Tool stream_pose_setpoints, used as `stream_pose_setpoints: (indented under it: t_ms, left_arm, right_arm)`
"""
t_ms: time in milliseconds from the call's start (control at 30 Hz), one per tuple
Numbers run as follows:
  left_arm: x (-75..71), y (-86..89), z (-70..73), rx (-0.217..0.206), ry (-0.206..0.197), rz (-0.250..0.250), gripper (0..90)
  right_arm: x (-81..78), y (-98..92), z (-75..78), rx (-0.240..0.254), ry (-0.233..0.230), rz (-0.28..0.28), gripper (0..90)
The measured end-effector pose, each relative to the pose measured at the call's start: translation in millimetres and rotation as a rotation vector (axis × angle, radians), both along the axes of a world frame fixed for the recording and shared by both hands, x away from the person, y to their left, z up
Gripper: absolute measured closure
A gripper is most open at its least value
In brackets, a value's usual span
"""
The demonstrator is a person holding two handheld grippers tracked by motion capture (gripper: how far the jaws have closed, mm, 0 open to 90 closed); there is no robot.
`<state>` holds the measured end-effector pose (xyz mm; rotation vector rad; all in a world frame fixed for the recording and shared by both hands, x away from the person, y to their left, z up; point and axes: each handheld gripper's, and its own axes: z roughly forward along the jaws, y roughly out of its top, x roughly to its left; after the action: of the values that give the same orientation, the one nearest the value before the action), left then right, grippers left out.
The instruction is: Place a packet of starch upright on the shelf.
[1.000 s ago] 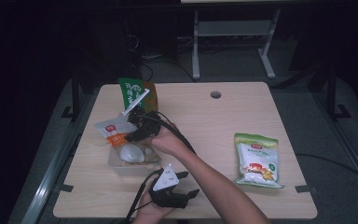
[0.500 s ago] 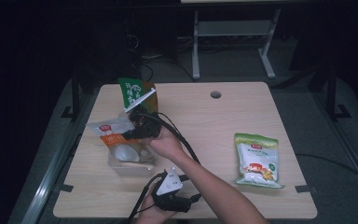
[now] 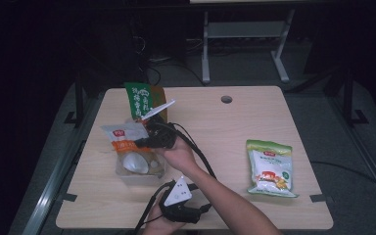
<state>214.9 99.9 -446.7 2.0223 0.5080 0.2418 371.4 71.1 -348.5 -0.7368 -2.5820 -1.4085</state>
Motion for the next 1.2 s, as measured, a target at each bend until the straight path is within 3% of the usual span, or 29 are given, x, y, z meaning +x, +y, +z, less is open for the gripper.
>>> stream_pose_setpoints:
  t_ms: [367, 700, 900, 1033, 1200]
  left_arm:
    - [-0.2, -0.1, -0.6, 0.008, -0.005, 0.000, 30.3]
    - [-0.8, 1.3, 0.4, 0.011, -0.005, 0.001, 30.3]
    - [-1.4, 0.9, 0.2, 0.010, -0.007, 0.000, 30.3]
    - [-1.6, 0.5, 0.1, 0.014, -0.006, -0.003, 30.3]
    - [-0.8, 0.9, 0.0, 0.015, -0.008, -0.002, 30.3]
  right_arm:
    - [-5.1, -2.1, -7.5, -0.013, -0.041, 0.015, 89.5]
    - [-9.0, -15.0, -17.4, -0.028, -0.031, 0.028, 89.4]
    - [-9.5, -16.7, -19.5, -0.054, -0.053, 0.046, 89.4]
    - [-8.1, -18.3, -20.7, -0.053, -0.037, 0.044, 89.1]
    - [-8.3, -17.8, -20.8, -0.111, -0.054, 0.054, 79.1]
